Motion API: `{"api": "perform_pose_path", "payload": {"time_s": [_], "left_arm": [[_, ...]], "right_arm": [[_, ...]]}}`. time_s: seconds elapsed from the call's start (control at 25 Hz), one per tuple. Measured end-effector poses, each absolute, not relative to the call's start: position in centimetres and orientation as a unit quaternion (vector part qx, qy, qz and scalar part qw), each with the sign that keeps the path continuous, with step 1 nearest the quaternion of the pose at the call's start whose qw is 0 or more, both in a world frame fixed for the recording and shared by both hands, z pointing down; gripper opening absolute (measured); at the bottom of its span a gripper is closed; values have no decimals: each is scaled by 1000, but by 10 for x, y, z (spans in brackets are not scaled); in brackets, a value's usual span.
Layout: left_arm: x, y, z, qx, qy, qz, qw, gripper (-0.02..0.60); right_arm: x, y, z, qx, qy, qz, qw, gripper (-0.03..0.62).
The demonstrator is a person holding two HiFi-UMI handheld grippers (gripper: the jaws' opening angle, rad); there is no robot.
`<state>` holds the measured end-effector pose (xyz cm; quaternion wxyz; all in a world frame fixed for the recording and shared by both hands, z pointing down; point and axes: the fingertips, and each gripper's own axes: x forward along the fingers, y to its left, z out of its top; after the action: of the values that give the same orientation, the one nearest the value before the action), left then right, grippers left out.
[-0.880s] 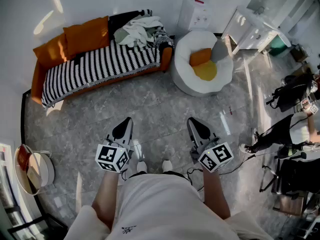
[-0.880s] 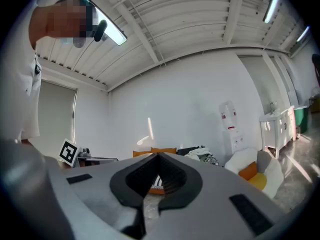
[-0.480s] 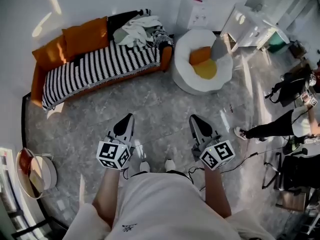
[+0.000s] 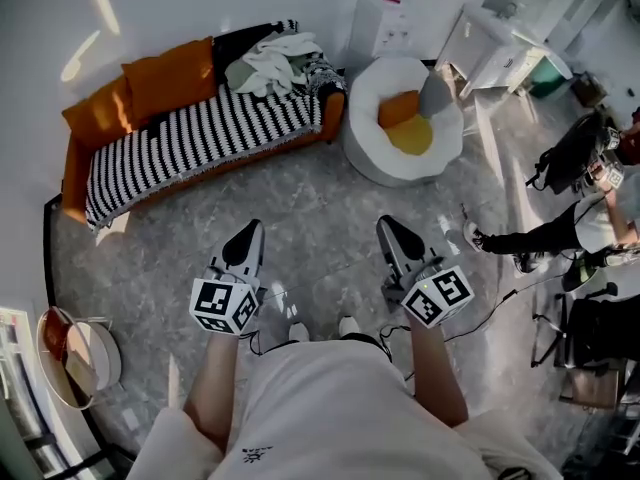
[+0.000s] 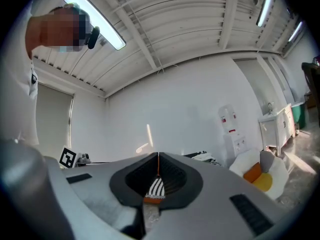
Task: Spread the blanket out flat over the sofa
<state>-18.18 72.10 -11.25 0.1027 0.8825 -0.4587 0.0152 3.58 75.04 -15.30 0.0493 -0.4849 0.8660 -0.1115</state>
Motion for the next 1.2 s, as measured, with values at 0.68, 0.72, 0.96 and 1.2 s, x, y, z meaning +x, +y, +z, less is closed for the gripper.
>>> {"api": "perform_pose_path", "payload": {"time_s": [0.68,0.72,0.96,1.2], "left_arm": [[-235,726,-116,876,-469,-16,110,18],[-236,725,-115,875,-470,-16,111,18],[-235,718,-100,871,-475,-9,124,18],[-225,695,-99,870,-477,-10,127,18]], "right_arm": [[-13,750,-154,-479,870,-115,24,26],[-14,749,-153,-478,871,-115,21,26],[-14,737,-145,-468,875,-124,29,26],[-8,706,-131,-458,878,-137,29,26]]}}
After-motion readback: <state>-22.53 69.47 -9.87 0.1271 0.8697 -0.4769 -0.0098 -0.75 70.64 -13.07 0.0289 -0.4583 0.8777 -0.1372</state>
